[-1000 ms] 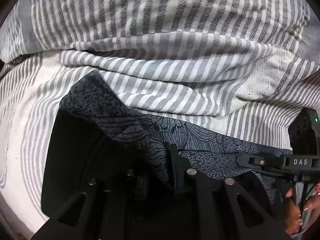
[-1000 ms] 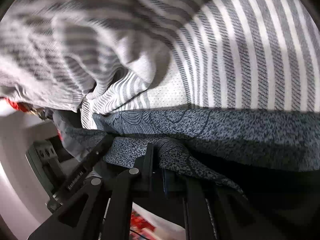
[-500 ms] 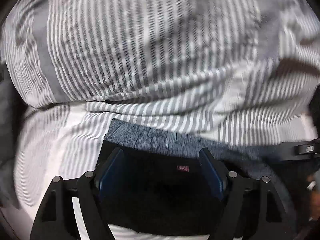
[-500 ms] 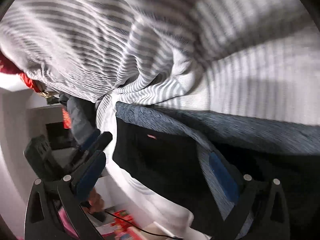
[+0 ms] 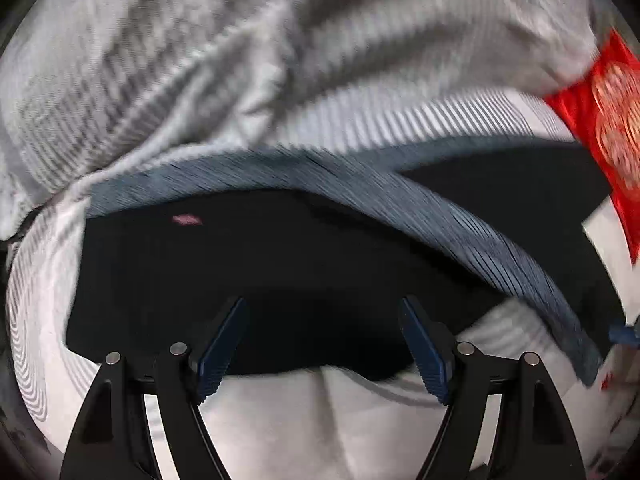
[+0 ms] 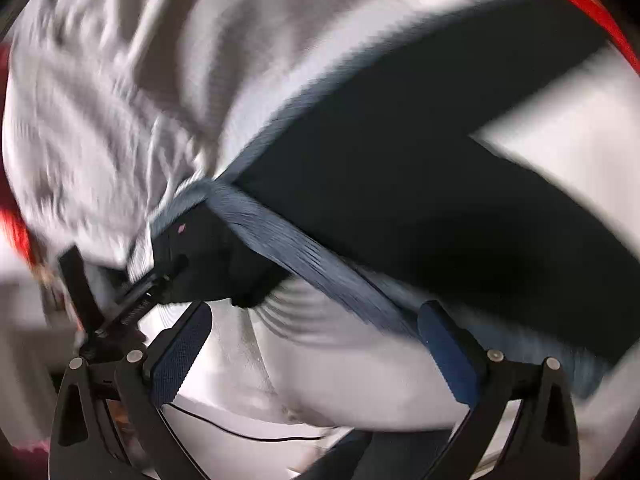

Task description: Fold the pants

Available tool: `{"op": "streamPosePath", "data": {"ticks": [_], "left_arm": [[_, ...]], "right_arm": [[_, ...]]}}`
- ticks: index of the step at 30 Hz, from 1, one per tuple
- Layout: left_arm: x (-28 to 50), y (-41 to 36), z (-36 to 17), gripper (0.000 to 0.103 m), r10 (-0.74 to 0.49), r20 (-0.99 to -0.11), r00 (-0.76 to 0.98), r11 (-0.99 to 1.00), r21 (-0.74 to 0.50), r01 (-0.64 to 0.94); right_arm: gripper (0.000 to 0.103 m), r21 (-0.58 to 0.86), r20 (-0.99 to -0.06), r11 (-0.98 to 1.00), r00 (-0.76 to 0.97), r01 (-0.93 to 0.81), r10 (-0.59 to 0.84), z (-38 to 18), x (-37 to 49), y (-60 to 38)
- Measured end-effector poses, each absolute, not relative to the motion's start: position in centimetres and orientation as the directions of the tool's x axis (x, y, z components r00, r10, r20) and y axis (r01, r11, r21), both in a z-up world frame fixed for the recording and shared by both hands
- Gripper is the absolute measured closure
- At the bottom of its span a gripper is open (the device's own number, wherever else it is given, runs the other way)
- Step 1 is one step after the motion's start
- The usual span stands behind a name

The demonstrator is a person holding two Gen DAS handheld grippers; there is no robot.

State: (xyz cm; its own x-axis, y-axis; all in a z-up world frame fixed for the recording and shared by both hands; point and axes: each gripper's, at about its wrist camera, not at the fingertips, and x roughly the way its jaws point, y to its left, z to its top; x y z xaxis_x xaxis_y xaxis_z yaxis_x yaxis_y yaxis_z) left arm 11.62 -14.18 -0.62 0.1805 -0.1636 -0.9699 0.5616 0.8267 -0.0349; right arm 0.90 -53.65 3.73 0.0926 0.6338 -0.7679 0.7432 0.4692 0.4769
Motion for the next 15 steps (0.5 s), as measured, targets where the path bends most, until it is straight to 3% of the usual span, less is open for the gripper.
{"op": "streamPosePath", "data": {"ticks": [7,15], "left_arm": [[4.9,-18.3,-2.0,0.024,-0.204,-0.974,0.099,0.695,-0.073,0.716],[-2.0,-24.7,-3.3,0.024,-0.247,-0.969,0.005,0.488,-0.120,0.865]], "right_arm": [[0.000,0.360,-0.828,0.122,0.256,0.925,0.499,3.9,-13.3,-57.0],[0.005,0.280,-0.867,-0.122,0.305,0.952,0.395,0.7,-23.7,-59.3]]}}
